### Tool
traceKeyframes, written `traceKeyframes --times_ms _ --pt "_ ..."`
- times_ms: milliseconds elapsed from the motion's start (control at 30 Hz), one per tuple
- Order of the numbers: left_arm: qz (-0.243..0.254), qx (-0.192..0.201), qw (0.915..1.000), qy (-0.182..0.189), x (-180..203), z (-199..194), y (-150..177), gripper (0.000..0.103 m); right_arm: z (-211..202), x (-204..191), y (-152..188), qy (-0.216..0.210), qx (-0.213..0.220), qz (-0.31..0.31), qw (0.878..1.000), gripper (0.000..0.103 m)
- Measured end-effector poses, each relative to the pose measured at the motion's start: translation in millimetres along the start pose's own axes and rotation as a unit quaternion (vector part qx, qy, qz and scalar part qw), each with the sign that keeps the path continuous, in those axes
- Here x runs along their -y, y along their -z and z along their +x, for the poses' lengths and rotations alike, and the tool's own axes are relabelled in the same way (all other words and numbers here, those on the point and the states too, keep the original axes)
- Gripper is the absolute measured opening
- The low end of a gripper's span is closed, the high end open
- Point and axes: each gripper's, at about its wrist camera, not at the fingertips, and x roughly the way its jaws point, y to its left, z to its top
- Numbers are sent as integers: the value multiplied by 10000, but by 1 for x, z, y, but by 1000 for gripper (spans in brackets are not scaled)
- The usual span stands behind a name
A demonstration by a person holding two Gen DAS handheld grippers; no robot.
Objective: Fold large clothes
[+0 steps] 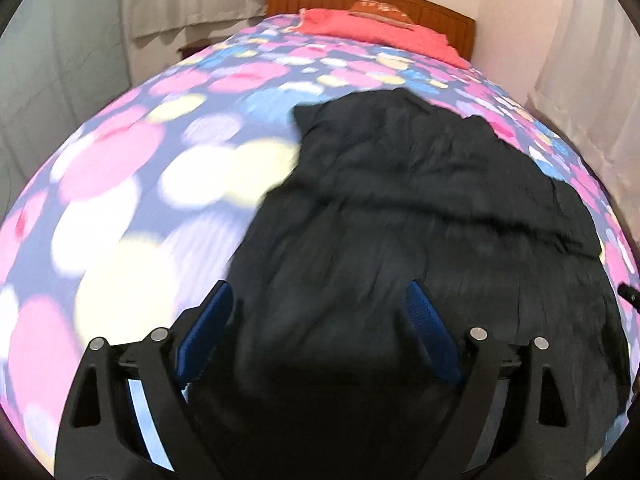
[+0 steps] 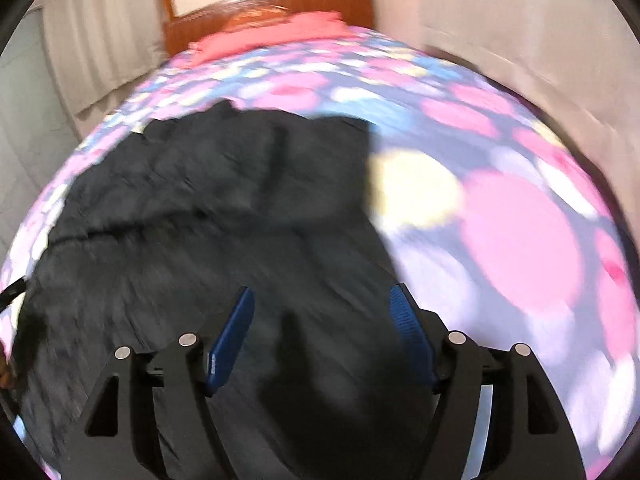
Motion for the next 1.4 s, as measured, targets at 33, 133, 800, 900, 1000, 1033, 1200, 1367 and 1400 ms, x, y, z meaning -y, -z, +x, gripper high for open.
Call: traceKeyframes --times_ms 33,133,800,900,1000,1033,1200,1367,1400 --pt "-79 -39 10000 15 -6 -6 8 88 -7 13 12 97 -64 107 9999 70" --pt "-459 -223 9987 40 -30 -26 40 88 -24 38 48 133 -281 319 9990 70" --pt "-1757 -530 9762 1157 -58 -58 125 48 -45 45 137 -797 -422 1142 9894 26" --pt "-2002 -507 9712 1186 -65 -59 130 30 -49 44 137 -859 -340 1194 9885 18" --pt "-2119 -443 9682 1250 -69 -61 132 18 -56 45 137 -1008 -271 1313 9858 15" --pt "-2120 -380 9680 1288 -69 -66 132 15 -59 47 137 -1098 -255 1371 9841 14" --pt "-2087 -149 9676 1414 -70 -95 133 12 -81 54 138 -1447 -176 1583 9766 13" --pt "-2210 -36 9618 1616 -77 -131 141 12 -109 57 145 -1696 -73 1670 9712 13" --pt "-2240 -10 9605 1651 -78 -138 142 12 -113 58 146 -1742 -71 1695 9700 13"
